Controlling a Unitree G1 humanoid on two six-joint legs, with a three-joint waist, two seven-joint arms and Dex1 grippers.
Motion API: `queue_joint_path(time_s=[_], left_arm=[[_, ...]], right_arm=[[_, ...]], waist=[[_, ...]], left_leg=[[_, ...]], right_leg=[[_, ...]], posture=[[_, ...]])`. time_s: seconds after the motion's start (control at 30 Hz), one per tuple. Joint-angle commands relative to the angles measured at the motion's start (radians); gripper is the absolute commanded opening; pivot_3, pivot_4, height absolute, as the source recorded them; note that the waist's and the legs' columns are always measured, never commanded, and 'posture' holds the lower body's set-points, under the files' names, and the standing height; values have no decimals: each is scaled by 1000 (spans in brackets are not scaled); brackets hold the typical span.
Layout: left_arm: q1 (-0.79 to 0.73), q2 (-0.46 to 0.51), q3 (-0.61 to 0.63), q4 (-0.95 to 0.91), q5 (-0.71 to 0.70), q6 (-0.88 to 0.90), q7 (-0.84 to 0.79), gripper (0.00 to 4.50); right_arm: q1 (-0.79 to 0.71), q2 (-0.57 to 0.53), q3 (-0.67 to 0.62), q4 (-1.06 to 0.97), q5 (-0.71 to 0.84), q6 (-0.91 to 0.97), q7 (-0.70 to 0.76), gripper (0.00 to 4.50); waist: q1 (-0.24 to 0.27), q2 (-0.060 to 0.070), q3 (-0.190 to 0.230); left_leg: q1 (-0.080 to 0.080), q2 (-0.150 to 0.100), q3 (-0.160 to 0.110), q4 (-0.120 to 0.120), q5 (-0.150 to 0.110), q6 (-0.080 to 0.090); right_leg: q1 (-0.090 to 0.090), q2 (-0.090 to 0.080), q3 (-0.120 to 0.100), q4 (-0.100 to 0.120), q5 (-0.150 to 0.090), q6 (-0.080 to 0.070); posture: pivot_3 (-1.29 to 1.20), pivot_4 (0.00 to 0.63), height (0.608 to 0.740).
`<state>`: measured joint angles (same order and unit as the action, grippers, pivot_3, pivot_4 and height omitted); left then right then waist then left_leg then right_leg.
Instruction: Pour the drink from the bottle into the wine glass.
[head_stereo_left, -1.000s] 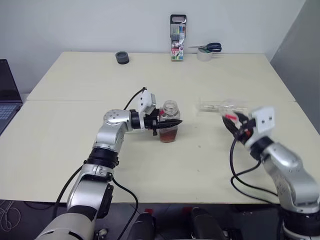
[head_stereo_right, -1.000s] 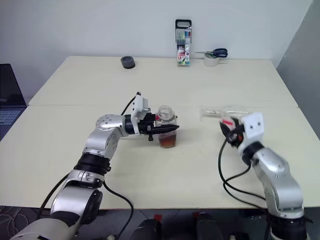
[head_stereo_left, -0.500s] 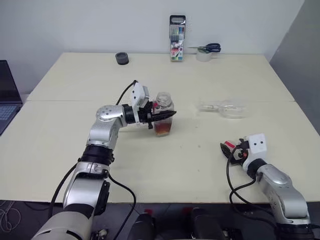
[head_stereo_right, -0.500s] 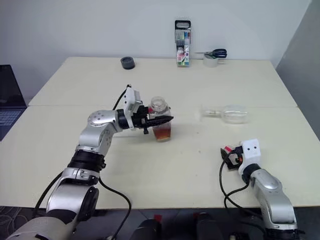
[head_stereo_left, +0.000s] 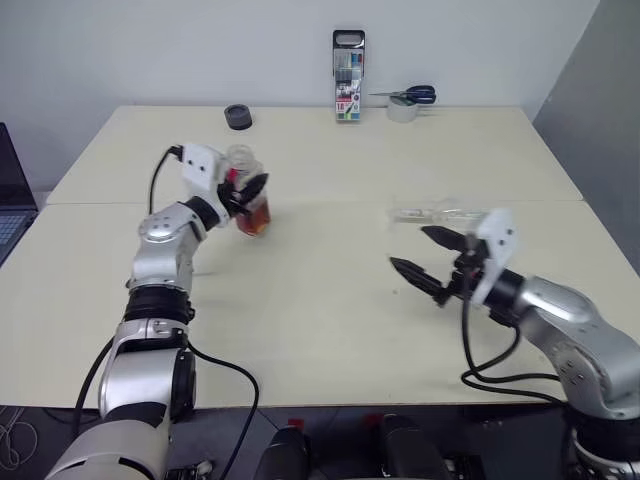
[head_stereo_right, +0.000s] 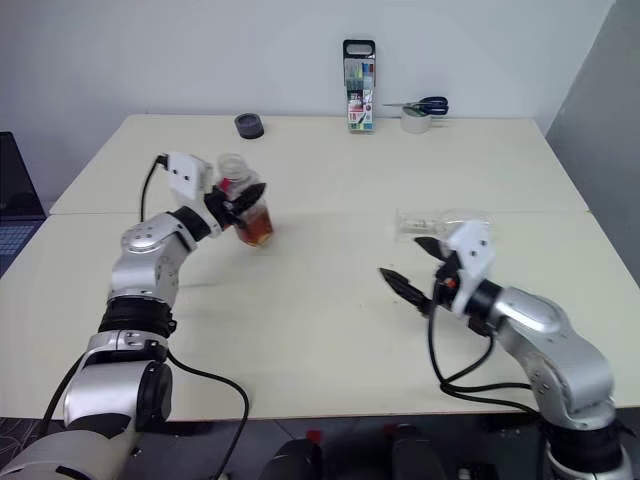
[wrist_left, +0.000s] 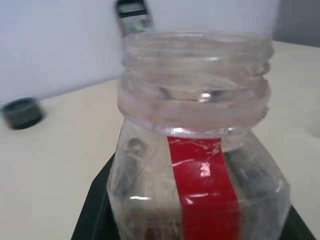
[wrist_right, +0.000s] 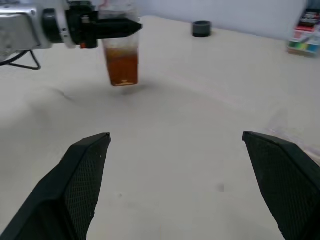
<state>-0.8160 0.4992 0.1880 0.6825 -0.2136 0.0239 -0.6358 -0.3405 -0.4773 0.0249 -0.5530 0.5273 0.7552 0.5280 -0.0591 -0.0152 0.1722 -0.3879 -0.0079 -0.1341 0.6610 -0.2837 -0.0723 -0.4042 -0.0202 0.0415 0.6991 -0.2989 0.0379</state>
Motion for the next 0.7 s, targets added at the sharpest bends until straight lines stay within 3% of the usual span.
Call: queue_joint_path(time_s=[0.03, 0.27, 0.67, 0.7], left_arm=[[13, 28, 57, -34, -11, 0, 74, 1636], [81, 52, 118, -50, -14, 6, 188, 1636], [146, 18, 124, -51, -23, -43, 248, 1635], [153, 14, 124, -55, -24, -45, 254, 1985]], right_arm=[[-109, 57, 82, 53, -42, -24, -17, 4500], [-292, 169, 227, 235, -141, -81, 11, 4500], [-323, 182, 276, 274, -202, -111, 87, 4500], [-324, 186, 276, 276, -204, -111, 87, 4500]], waist=[[0, 0, 0], [3, 0, 0], [2, -1, -1], [2, -1, -1]], left_leg=[[0, 0, 0, 0, 0, 0], [-2, -1, -1, 1, 2, -4], [-2, -1, -1, 0, 2, -4], [-2, -1, -1, 0, 2, -4]], right_leg=[[0, 0, 0, 0, 0, 0], [-1, -2, -1, 0, 0, 0], [-2, -2, -1, 0, 1, -1], [-2, -2, -1, 0, 1, -1]], posture=[[0, 150, 740], [0, 150, 740], [0, 150, 740], [0, 150, 740]])
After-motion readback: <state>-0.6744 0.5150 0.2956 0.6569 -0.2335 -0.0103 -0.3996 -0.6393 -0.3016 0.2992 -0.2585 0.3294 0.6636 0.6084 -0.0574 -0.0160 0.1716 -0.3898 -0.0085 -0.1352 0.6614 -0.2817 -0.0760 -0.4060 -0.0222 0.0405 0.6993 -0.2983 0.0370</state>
